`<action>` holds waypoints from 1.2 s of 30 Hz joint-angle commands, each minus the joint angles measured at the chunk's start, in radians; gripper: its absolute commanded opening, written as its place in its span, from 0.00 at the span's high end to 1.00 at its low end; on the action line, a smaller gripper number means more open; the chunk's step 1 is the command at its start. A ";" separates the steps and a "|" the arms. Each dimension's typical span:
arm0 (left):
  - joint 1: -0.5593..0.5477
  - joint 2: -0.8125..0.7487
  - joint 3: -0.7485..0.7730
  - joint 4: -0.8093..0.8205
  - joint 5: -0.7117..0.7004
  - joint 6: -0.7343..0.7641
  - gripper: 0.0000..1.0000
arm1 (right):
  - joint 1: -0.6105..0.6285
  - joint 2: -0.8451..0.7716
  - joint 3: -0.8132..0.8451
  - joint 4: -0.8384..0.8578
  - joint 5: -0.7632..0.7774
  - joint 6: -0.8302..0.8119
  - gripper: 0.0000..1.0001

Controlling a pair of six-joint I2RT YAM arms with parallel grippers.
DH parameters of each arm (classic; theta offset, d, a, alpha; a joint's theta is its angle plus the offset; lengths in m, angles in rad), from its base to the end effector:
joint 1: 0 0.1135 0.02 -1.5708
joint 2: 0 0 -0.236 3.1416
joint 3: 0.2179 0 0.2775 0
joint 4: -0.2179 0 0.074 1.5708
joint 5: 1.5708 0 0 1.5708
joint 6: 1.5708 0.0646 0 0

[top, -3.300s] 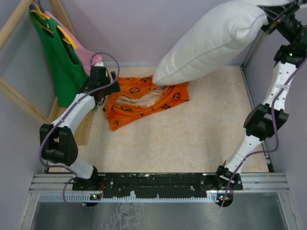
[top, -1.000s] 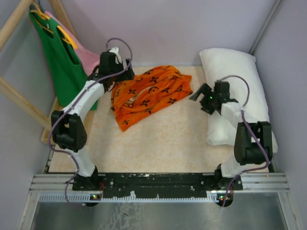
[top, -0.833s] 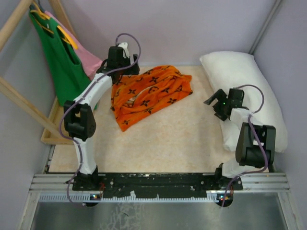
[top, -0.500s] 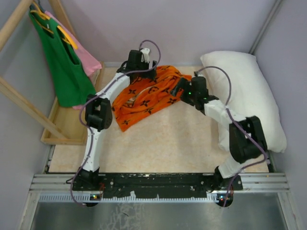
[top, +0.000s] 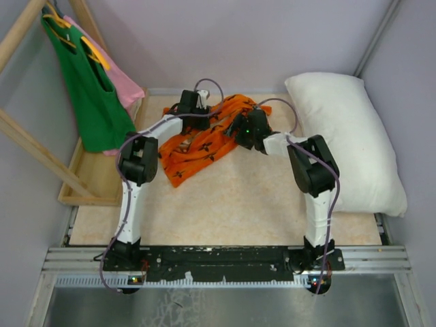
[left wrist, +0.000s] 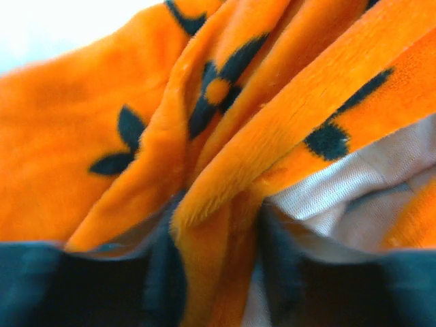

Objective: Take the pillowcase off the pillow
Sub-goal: Fold the pillowcase at the center of the board.

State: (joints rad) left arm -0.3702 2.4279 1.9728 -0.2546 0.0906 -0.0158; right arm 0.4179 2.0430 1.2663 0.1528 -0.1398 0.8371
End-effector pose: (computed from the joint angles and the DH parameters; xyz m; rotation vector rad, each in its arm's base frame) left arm 0.5321 -0.2128 0.1126 0.4516 2.2508 -0.3043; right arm 0.4301 0.2008 0.0959 0.4014 2.2867 0.8294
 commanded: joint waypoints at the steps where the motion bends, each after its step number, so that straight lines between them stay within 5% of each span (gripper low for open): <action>1: 0.037 -0.153 -0.213 0.059 -0.042 -0.117 0.65 | 0.012 0.121 0.104 0.027 -0.056 0.045 0.26; 3: 0.068 -0.232 -0.338 0.096 -0.038 -0.205 0.97 | 0.009 0.145 0.114 0.044 -0.075 0.042 0.53; 6: 0.107 -0.382 -0.555 0.138 -0.064 -0.390 1.00 | -0.025 0.117 0.085 0.057 -0.113 0.013 1.00; 11: 0.047 -0.782 -1.031 0.333 -0.295 -0.575 1.00 | -0.129 -0.116 -0.002 -0.082 -0.153 -0.138 1.00; 16: -0.125 -1.153 -1.295 0.250 -0.650 -0.889 1.00 | -0.246 -0.344 -0.062 -0.190 -0.207 -0.261 1.00; 19: -0.243 -1.253 -1.376 0.259 -0.681 -0.992 1.00 | -0.240 -0.287 0.112 -0.308 -0.312 -0.367 1.00; 22: -0.421 -1.230 -1.302 0.144 -0.834 -1.066 1.00 | -0.181 -0.164 0.370 -0.484 -0.338 -0.467 1.00; 24: -0.535 -1.169 -1.228 0.043 -0.973 -1.109 0.90 | -0.123 -0.073 0.565 -0.606 -0.331 -0.552 1.00; 25: -0.569 -1.135 -1.194 0.022 -0.999 -1.097 0.77 | -0.096 -0.012 0.733 -0.719 -0.329 -0.592 0.94; 26: -0.584 -1.102 -1.161 0.042 -0.978 -1.023 0.48 | -0.070 0.061 0.874 -0.821 -0.327 -0.635 0.80; 28: -0.589 -1.047 -1.094 0.057 -0.940 -0.870 0.05 | -0.060 0.189 1.144 -1.031 -0.323 -0.693 0.49; 30: -0.565 -1.031 -1.053 0.128 -0.912 -0.647 0.00 | -0.075 0.213 1.191 -1.102 -0.272 -0.703 0.22; 32: -0.445 -1.054 -1.029 0.246 -0.552 -0.373 0.00 | -0.112 0.048 0.929 -0.956 -0.238 -0.637 0.06; 34: -0.256 -1.065 -0.991 0.263 -0.213 -0.349 0.00 | -0.185 -0.166 0.543 -0.632 -0.281 -0.473 0.01; 36: -0.113 -1.043 -0.947 0.283 -0.032 -0.333 0.00 | -0.252 -0.330 0.245 -0.401 -0.311 -0.339 0.01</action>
State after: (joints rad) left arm -0.7277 1.3926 0.9409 -0.0742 -0.4126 -0.5663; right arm 0.3279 2.0178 1.9091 -0.5655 -0.4366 0.2840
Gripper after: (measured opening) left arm 0.997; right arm 0.986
